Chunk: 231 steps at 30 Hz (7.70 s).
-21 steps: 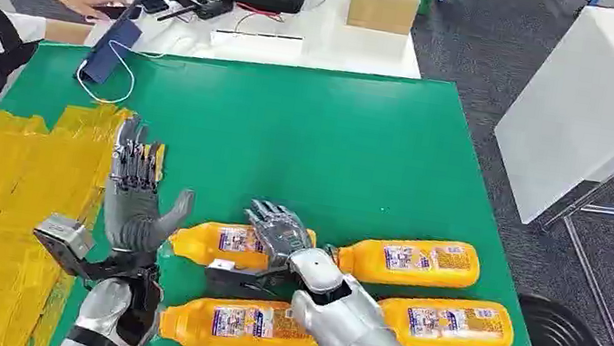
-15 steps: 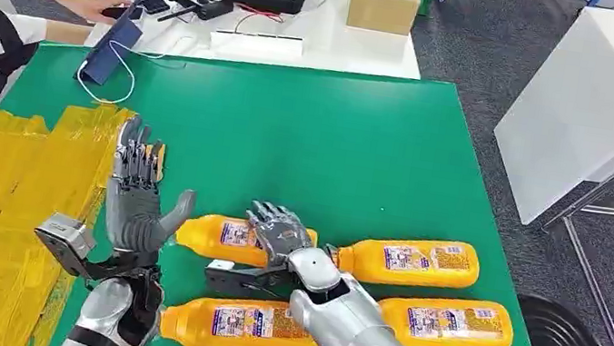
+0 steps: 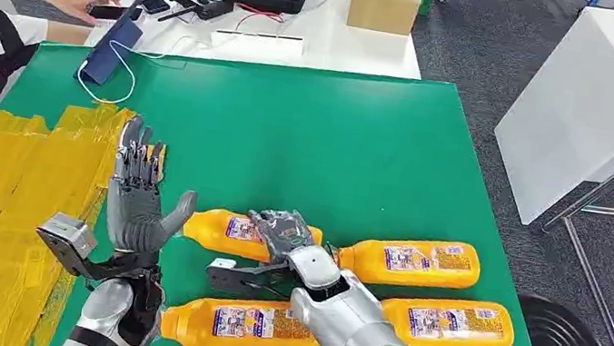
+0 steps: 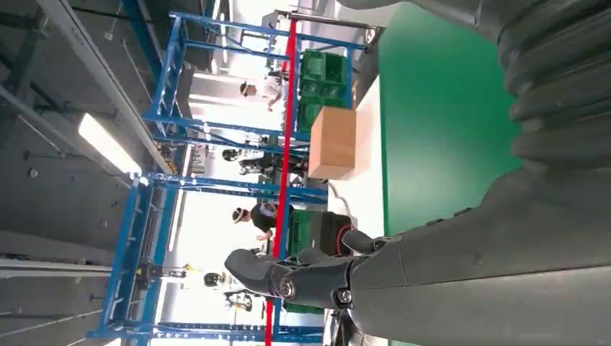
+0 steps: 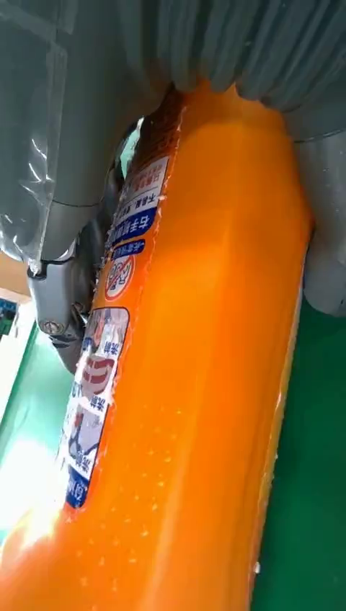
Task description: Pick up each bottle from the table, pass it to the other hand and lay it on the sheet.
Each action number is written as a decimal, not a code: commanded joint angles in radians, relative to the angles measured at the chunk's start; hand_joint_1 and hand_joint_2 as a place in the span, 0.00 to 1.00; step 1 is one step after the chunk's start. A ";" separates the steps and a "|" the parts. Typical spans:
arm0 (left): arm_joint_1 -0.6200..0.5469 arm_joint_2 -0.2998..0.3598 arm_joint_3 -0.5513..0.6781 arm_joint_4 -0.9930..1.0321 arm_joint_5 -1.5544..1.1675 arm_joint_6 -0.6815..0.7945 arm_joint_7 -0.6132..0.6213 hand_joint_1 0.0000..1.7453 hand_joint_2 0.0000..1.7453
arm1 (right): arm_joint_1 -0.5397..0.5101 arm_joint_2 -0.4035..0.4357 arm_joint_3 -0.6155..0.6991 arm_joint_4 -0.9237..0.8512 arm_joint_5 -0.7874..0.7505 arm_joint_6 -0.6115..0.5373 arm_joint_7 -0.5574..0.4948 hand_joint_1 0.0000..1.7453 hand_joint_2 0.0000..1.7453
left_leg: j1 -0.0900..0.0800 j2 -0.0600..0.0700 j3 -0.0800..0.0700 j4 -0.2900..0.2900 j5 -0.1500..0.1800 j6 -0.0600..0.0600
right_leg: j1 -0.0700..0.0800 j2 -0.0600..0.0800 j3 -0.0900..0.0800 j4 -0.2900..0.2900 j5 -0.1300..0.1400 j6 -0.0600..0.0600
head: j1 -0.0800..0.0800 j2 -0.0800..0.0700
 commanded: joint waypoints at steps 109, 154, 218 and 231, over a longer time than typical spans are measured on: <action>-0.247 0.040 -0.053 0.126 -0.562 0.507 0.112 1.00 1.00 | 0.384 -0.002 -0.212 -0.740 -0.537 -0.307 -0.592 0.00 1.00 | 0.002 -0.004 -0.004 0.002 -0.001 -0.002 | 0.002 -0.002 -0.002 0.001 -0.002 -0.001 | 0.000 0.000; -0.512 0.322 -0.092 1.041 -1.469 0.445 0.755 0.00 1.00 | 0.407 -0.059 -0.236 -0.887 -0.598 -0.369 -0.576 0.00 1.00 | 0.002 0.000 0.002 -0.001 0.001 -0.004 | 0.001 0.001 0.002 0.000 0.000 -0.001 | 0.000 0.000; -0.045 0.176 0.379 0.027 -0.148 -0.082 -0.074 0.00 1.00 | 0.507 -0.336 -0.033 -0.914 -0.232 -0.046 -0.365 0.00 1.00 | 0.003 -0.001 -0.001 0.001 -0.002 -0.004 | 0.003 0.001 0.001 0.000 -0.002 -0.001 | 0.000 0.000; -0.050 0.158 0.339 0.035 -0.143 -0.064 -0.074 0.00 1.00 | 0.458 -0.439 0.015 -0.901 -0.309 0.057 -0.284 0.00 1.00 | 0.003 -0.003 -0.003 0.000 0.000 -0.003 | 0.002 -0.001 -0.001 -0.001 -0.001 -0.001 | 0.000 0.000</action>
